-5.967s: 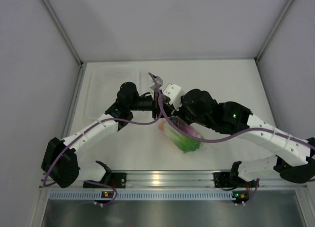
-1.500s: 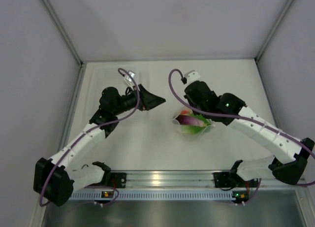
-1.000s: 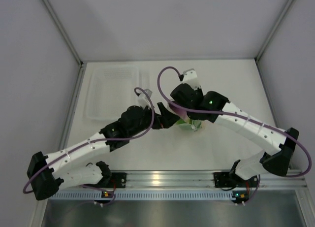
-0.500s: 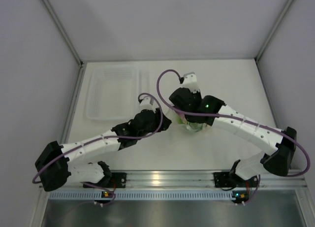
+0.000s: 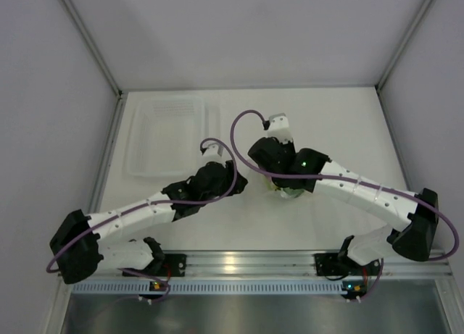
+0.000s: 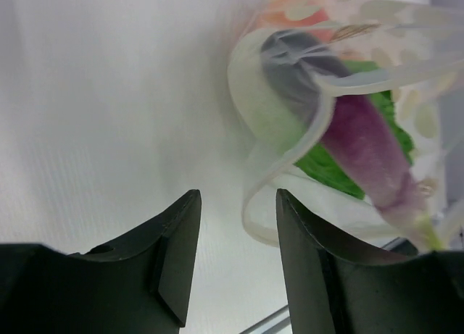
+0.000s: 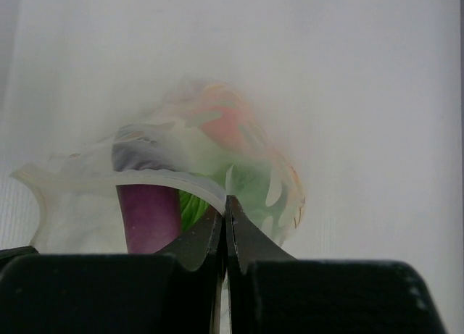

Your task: Open the zip-top bag and remove the fake food

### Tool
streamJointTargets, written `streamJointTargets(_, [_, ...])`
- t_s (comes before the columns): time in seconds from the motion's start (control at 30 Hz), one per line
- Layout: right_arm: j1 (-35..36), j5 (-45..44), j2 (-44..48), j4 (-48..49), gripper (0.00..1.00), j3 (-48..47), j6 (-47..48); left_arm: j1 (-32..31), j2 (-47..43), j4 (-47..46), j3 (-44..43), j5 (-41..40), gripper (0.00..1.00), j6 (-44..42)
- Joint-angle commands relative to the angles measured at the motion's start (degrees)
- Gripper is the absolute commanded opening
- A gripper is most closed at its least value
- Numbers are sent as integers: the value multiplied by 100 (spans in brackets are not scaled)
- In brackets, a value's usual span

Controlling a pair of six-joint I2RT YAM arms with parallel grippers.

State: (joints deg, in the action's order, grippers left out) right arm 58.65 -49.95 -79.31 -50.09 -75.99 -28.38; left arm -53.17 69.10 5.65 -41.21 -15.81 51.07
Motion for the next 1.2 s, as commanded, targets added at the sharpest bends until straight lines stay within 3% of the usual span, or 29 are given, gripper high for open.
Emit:
streamJointTargets(0.0, [102,-190,-76,517,0,119,-185,8,-790,-99,16,61,51,17])
streamJointTargets(0.13, [138,-199,-173,588,0,172,-264,8,-1162,-134,-88,350,49,79])
streamJointTargets(0.3, [164,-199,-112,658,0,207,-378,8,-917,-468,-238,938,50,656])
streamJointTargets(0.47, [173,-138,-50,807,0,312,-387,-27,-398,-503,-300,1116,58,1309])
streamJointTargets(0.73, [164,178,-6,965,0,356,-247,-194,419,-503,-747,1318,55,361])
streamJointTargets(1.17, [164,478,249,1036,0,453,-89,-440,736,173,-1390,623,56,-1835])
